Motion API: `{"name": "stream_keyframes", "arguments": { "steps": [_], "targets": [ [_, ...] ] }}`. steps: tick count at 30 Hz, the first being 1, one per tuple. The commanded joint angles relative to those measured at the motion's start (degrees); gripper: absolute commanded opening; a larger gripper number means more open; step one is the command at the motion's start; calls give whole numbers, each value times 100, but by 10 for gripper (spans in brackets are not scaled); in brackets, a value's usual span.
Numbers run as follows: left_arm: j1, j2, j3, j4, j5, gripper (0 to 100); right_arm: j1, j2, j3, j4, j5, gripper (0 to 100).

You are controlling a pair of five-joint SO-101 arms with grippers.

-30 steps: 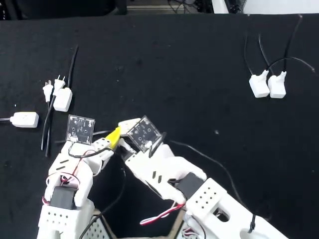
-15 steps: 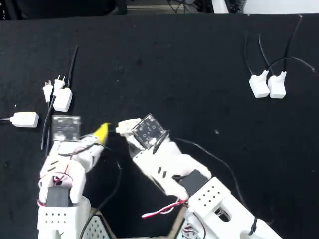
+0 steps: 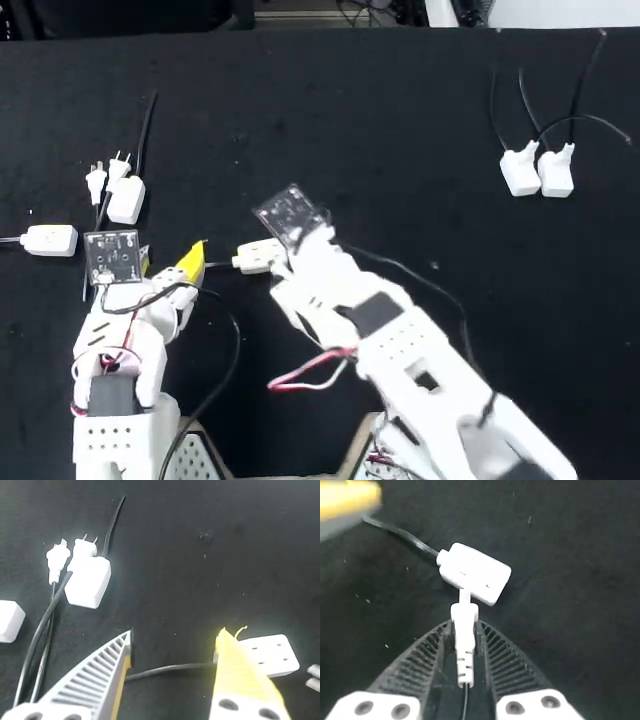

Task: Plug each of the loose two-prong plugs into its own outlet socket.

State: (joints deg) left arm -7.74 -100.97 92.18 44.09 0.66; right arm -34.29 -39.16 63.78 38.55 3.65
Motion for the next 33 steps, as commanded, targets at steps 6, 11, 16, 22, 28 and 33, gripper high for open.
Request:
{"name": "stream_keyframes", "arguments": {
  "steps": [6, 11, 16, 22, 28, 33],
  "targets": [
    [-40, 2127, -1147, -563, -132, 267, 132, 725, -681, 79, 9, 10],
    [-40, 3956, -1516, -1679, -88, 267, 132, 1077, -787, -9, 9, 10],
    [-40, 5670, -2255, -2119, 334, 267, 132, 1543, -910, -158, 9, 10],
    [-31, 7464, -3196, -2119, 343, 267, 132, 1903, -1077, -273, 9, 10],
    [163, 8009, -3486, -1864, 299, 267, 404, 1974, -1130, -316, 18, 10],
    [734, 8062, -3591, -1503, 299, 267, 501, 1991, -1209, -299, 18, 10]
  ]
}}
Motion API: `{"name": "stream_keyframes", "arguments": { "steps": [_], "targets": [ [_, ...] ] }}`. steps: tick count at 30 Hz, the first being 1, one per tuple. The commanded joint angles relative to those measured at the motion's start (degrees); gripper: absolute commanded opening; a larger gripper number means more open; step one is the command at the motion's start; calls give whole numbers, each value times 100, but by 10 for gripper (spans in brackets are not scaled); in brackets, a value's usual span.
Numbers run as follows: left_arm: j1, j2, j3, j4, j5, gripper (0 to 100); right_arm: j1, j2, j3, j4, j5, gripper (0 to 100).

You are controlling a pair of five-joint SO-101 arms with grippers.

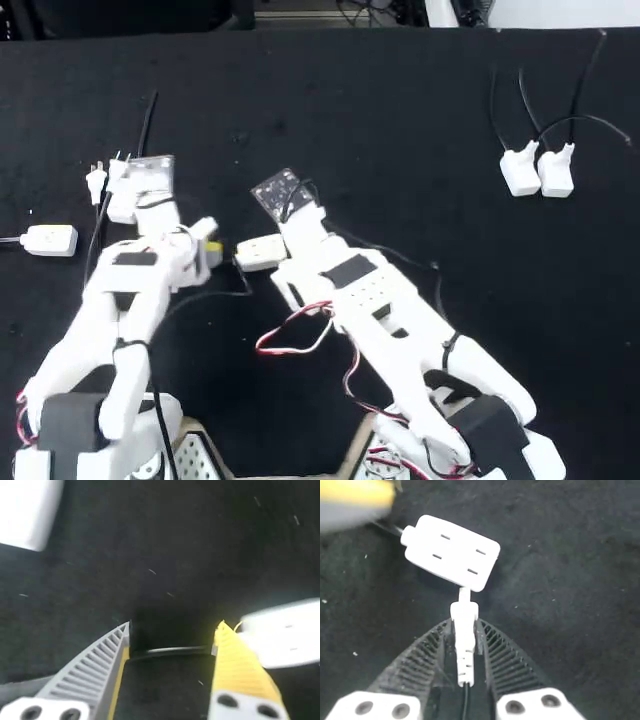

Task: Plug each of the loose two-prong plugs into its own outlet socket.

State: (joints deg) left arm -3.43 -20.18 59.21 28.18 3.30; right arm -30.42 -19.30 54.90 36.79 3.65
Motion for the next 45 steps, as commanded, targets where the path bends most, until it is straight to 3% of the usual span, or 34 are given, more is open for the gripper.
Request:
{"name": "stream_keyframes", "arguments": {
  "steps": [1, 14, 25, 31, 41, 45],
  "targets": [
    [356, -18, -295, 105, 35, 267, 114, 4, -321, -114, 18, 10],
    [356, -79, -778, 862, 35, 267, 158, -40, -312, -88, 35, 10],
    [505, 387, -1314, 44, 35, 267, 1547, -40, -347, -88, 62, 10],
    [637, 1618, -2026, 607, 35, 267, 2180, -4, -505, -88, 62, 10],
    [1684, 1697, -2396, 1547, 26, 267, 2189, -4, -479, -88, 62, 10],
    [1534, 1688, -2369, 1644, 26, 267, 2189, -4, -479, -88, 62, 10]
  ]
}}
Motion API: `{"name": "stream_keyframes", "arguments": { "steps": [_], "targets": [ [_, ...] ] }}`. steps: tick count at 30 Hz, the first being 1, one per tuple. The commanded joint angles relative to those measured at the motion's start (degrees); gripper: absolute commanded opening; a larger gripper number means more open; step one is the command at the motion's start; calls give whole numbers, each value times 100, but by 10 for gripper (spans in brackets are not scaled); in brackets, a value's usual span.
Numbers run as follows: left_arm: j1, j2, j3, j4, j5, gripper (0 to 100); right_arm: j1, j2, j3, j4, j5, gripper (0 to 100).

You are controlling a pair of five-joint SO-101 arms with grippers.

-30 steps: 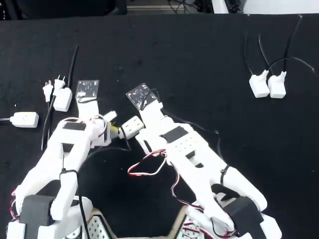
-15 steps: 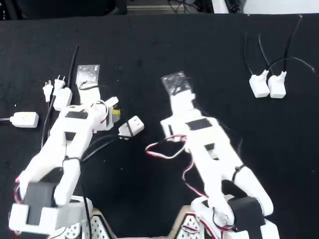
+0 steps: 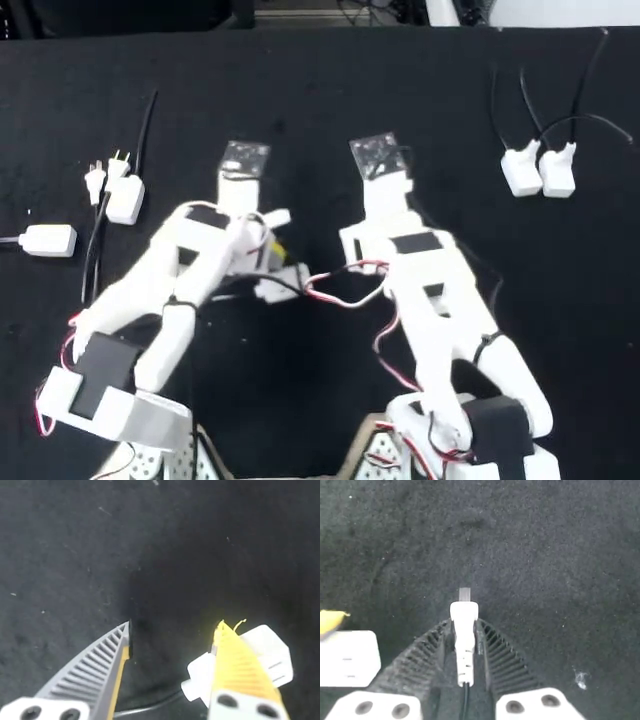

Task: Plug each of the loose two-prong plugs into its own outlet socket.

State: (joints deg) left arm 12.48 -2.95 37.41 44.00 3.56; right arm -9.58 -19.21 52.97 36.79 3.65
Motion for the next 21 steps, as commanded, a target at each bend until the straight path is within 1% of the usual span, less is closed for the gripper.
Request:
{"name": "stream_keyframes", "arguments": {
  "steps": [1, 4, 8, 10, 16, 21],
  "targets": [
    [-163, -62, -215, 62, 0, 267, 105, -13, -286, -88, 62, 10],
    [-470, -378, -215, 220, 0, 267, 105, -13, -277, -88, 70, 10],
    [-822, -1152, -171, 800, 0, 267, 97, -13, -277, -88, 70, 10],
    [-901, -1451, 66, 844, 0, 267, 97, -13, -277, -88, 70, 10],
    [-585, -1530, 1077, 114, -44, 267, 97, -13, -277, -88, 70, 10],
    [-330, -1591, 1270, 149, -853, 267, 97, -4, -277, -88, 70, 10]
  ]
}}
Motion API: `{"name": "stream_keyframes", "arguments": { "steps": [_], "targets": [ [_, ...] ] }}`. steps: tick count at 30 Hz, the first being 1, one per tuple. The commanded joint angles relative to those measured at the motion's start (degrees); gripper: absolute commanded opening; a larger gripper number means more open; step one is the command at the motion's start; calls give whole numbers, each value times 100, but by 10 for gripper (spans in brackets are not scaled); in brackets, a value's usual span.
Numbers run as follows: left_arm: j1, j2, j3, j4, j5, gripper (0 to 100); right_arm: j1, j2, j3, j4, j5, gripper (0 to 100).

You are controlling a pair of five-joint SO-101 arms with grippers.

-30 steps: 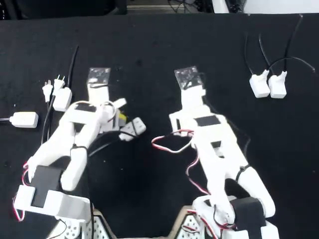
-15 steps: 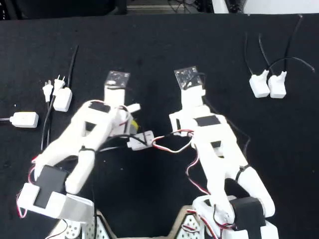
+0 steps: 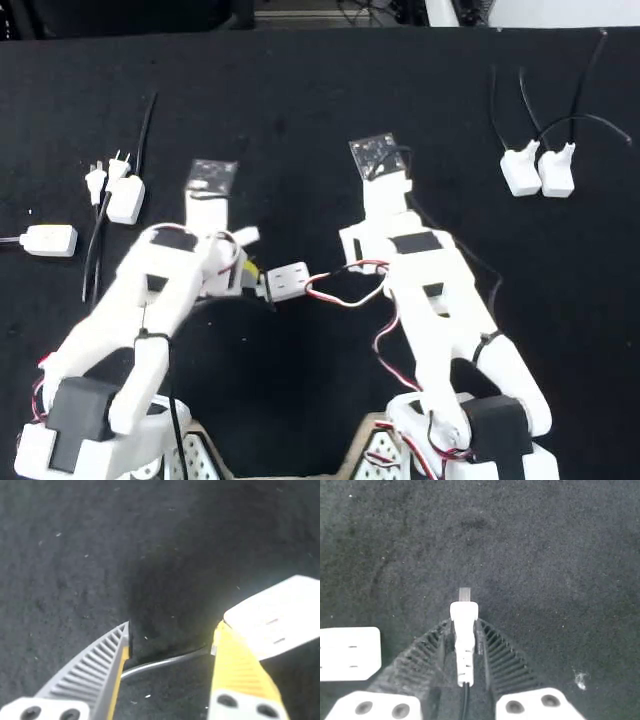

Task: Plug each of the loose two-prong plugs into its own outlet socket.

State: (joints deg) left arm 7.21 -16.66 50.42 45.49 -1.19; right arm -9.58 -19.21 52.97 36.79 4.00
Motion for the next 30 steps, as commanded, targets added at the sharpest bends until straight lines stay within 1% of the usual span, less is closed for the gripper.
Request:
{"name": "stream_keyframes", "arguments": {
  "steps": [1, 5, 8, 13, 15, 17, 20, 24, 27, 30],
  "targets": [
    [251, -220, -40, 114, -484, 267, 97, -4, -277, -88, 35, 10],
    [382, -229, -154, 475, -862, 267, 97, -4, -277, -88, 35, 10],
    [330, -229, -391, 774, -1029, 267, 114, -13, -277, -88, 35, 10],
    [321, -229, -1059, 1688, -1196, 267, 114, -31, -312, 35, 35, 10],
    [207, -229, -1314, 2057, -1284, 267, 88, -31, -312, 88, 35, 10],
    [-66, -229, -1499, 2242, -1266, 267, 88, -48, -330, 176, 35, 10],
    [-734, -229, -1552, 2303, -1257, 267, 88, -40, -558, 571, 44, 10],
    [-1569, -229, -1182, 2119, -1257, 267, 88, -40, -1165, 1547, 44, 10],
    [-1877, -387, -743, 1881, -1248, 267, -35, -4, -1604, 2163, 343, 10],
    [-1912, -853, -136, 1495, -1037, 267, -448, -4, -1833, 2752, 765, 10]
  ]
}}
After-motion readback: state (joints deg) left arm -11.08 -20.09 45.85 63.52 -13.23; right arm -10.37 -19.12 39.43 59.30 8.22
